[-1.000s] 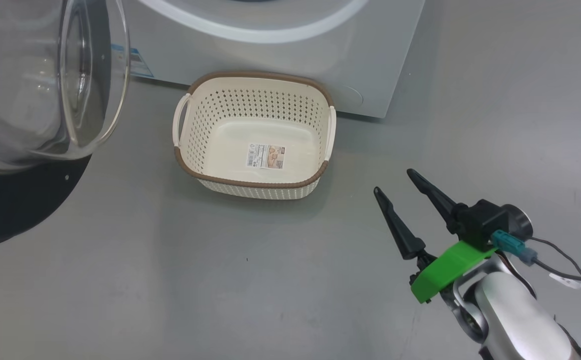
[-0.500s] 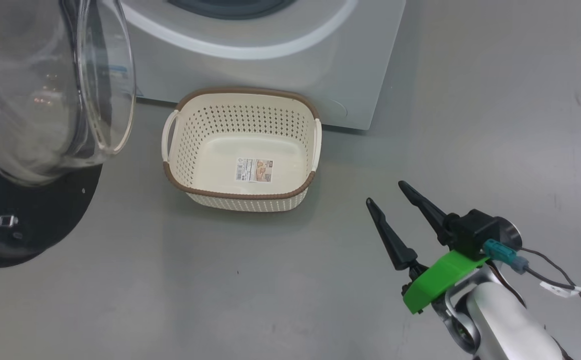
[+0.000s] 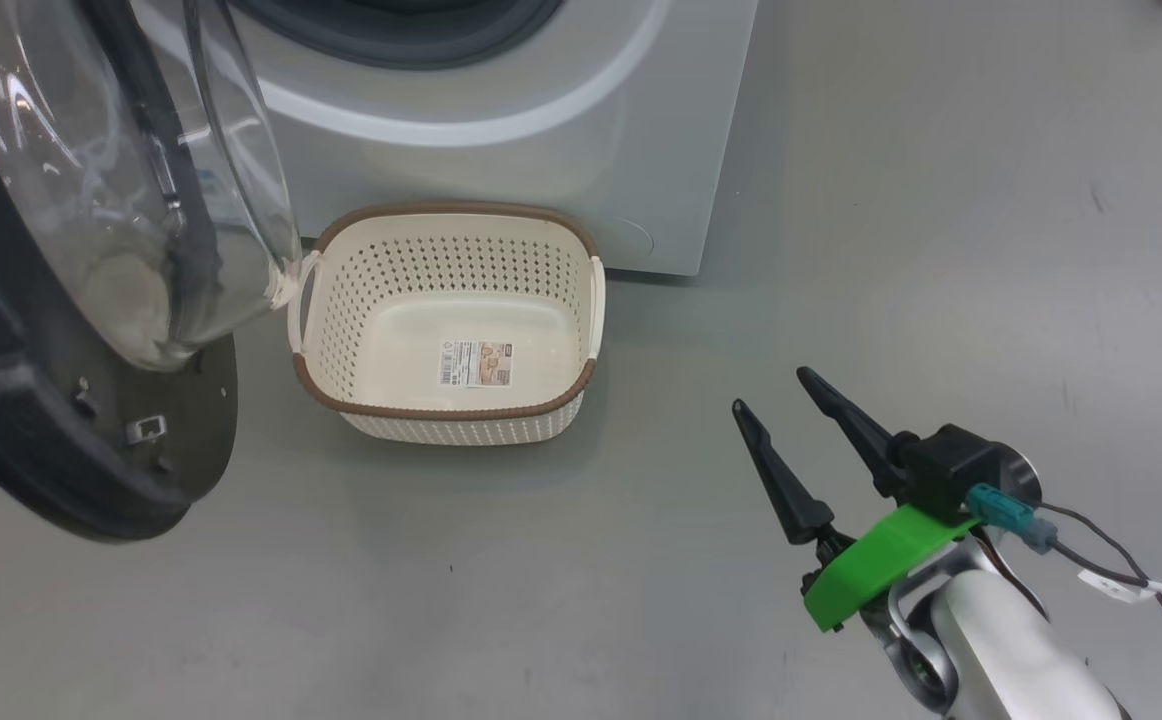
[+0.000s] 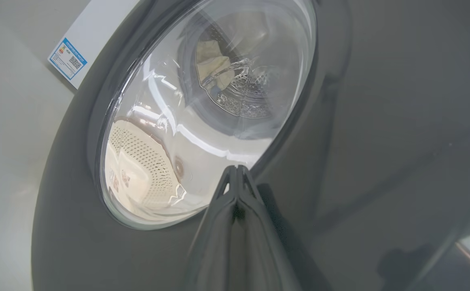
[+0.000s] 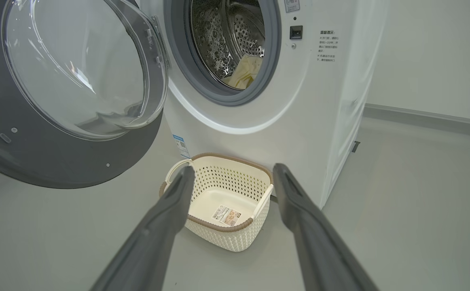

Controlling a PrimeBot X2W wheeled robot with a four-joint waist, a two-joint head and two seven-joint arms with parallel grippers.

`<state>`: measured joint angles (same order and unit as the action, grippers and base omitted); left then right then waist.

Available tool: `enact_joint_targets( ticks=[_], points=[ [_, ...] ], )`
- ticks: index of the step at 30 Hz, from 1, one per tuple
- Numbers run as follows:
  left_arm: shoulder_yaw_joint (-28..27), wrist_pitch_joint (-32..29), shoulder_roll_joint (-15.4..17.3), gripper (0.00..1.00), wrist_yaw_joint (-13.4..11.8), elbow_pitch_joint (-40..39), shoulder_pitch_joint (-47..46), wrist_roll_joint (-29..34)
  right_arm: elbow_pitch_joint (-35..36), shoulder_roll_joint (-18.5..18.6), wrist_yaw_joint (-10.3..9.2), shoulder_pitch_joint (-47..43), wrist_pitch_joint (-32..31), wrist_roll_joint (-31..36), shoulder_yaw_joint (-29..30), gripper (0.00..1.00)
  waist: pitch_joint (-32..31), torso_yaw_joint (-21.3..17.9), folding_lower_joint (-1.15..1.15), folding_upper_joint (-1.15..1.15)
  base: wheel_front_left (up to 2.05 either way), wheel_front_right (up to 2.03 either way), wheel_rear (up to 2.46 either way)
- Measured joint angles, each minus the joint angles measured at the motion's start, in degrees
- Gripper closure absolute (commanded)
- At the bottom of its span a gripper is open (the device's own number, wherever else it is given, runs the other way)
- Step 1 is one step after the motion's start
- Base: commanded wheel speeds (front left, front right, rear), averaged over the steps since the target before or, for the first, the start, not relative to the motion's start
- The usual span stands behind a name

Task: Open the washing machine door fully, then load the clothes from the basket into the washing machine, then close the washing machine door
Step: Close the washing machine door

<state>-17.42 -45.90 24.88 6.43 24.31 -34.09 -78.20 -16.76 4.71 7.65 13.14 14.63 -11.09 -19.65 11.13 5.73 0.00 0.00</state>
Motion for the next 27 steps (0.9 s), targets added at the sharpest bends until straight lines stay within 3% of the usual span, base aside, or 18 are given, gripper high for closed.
enact_joint_targets(
  ticks=[10,27],
  points=[
    [2.67,1.42,-5.65,1.00,-0.93,-2.31,0.09,-0.04,0.07,-0.67,0.00,0.04,0.00,-0.01,1.13,0.00,0.46,-3.12,0.00,0.00,0.00,0.00,0.00],
    [3.35,5.65,-10.93,1.00,-0.59,-2.97,-0.03,-1.03,0.34,-1.22,0.00,0.06,0.00,-0.53,2.04,0.00,0.33,-9.19,0.00,0.00,0.00,0.00,0.00]
  ],
)
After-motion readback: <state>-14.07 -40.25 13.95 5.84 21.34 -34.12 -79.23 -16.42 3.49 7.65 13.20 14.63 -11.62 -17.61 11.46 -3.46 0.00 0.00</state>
